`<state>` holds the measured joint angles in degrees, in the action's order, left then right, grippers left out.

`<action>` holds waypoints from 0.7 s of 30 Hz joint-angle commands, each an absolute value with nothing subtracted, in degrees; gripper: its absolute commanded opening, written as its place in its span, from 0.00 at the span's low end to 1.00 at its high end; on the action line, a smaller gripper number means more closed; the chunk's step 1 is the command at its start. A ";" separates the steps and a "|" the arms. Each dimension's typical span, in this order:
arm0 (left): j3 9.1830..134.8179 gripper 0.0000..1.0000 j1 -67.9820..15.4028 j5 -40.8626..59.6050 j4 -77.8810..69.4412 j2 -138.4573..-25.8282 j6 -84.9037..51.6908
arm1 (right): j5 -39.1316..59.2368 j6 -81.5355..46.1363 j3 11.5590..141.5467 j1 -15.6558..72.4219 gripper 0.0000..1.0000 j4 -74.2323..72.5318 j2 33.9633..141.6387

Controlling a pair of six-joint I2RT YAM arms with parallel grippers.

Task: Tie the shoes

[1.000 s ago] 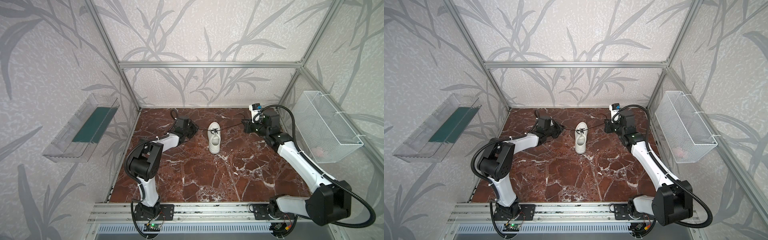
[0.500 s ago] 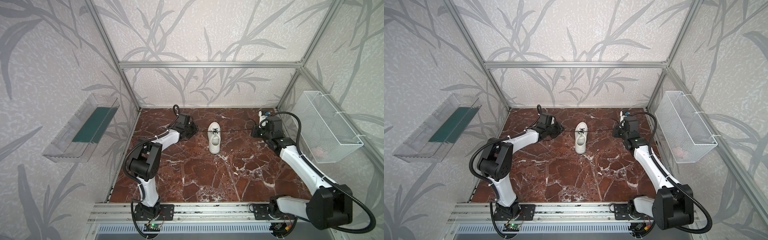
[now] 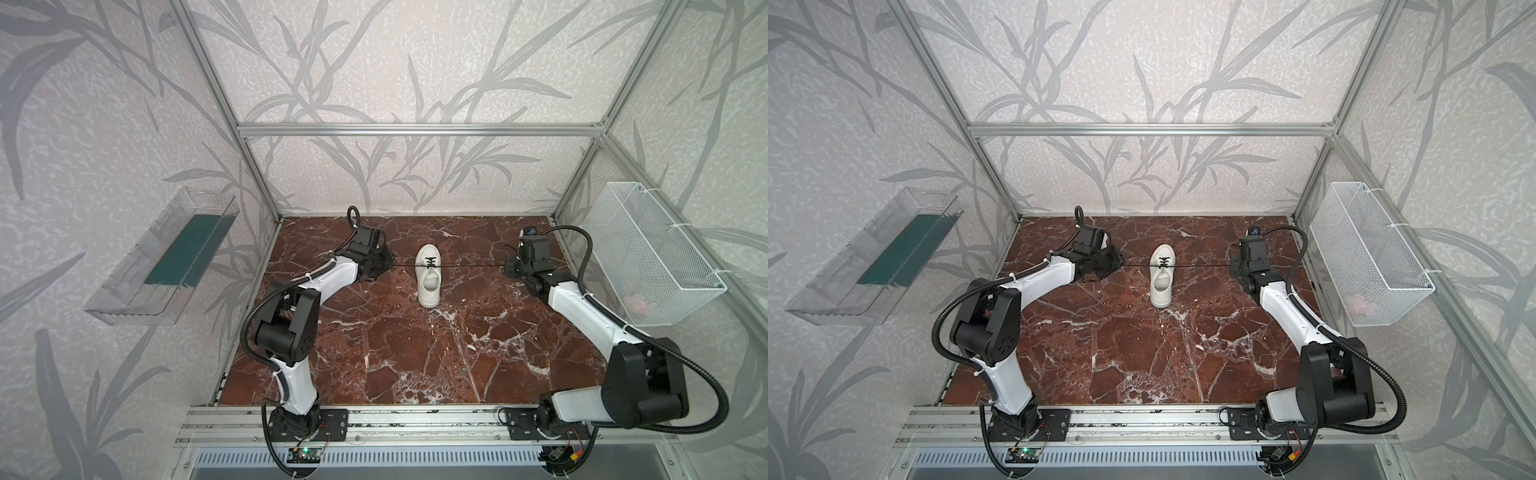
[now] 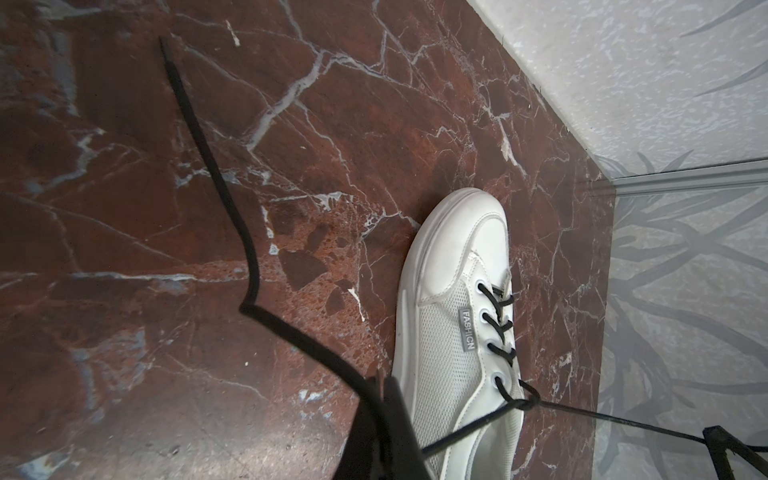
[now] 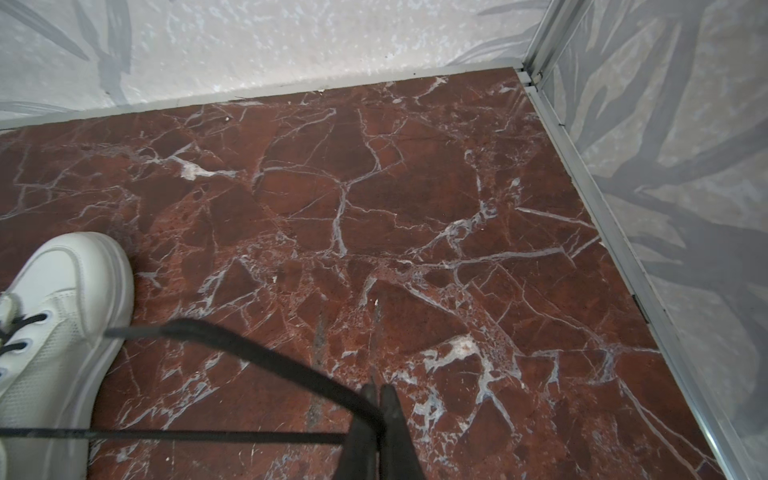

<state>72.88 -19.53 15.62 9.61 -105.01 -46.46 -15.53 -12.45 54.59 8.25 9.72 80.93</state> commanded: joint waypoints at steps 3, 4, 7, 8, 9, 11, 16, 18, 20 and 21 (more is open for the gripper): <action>76.83 0.00 -18.83 14.05 12.57 -106.25 -44.03 | -20.92 -13.87 53.98 6.63 0.00 9.45 81.83; 76.88 0.00 -18.60 14.35 12.65 -106.29 -44.03 | -21.01 -13.98 53.79 6.28 0.00 9.40 81.83; 76.42 0.00 -17.78 14.10 13.19 -105.71 -43.97 | -20.37 -13.92 53.46 5.76 0.00 9.58 81.94; 76.30 0.00 -17.68 14.06 13.23 -105.54 -43.95 | -20.06 -13.91 53.36 5.57 0.00 9.59 81.99; 76.19 0.00 -17.51 14.28 13.31 -105.54 -43.81 | -19.66 -13.93 53.16 5.41 0.00 9.50 82.08; 76.38 0.00 -17.40 14.48 13.78 -105.78 -43.51 | -19.30 -13.97 52.90 5.15 0.00 9.34 82.43; 75.24 0.00 -16.89 14.58 13.29 -106.21 -43.76 | -18.90 -14.45 52.18 4.23 0.00 9.29 83.10; 74.85 0.00 -16.61 14.49 13.18 -106.41 -43.73 | -18.70 -14.50 51.95 3.73 0.00 9.40 83.32; 74.58 0.00 -16.37 14.67 13.08 -106.75 -43.77 | -18.39 -14.67 51.73 3.28 0.00 9.58 83.58; 74.53 0.00 -16.27 14.85 13.17 -106.95 -43.77 | -18.28 -14.67 51.60 3.10 0.00 9.64 83.64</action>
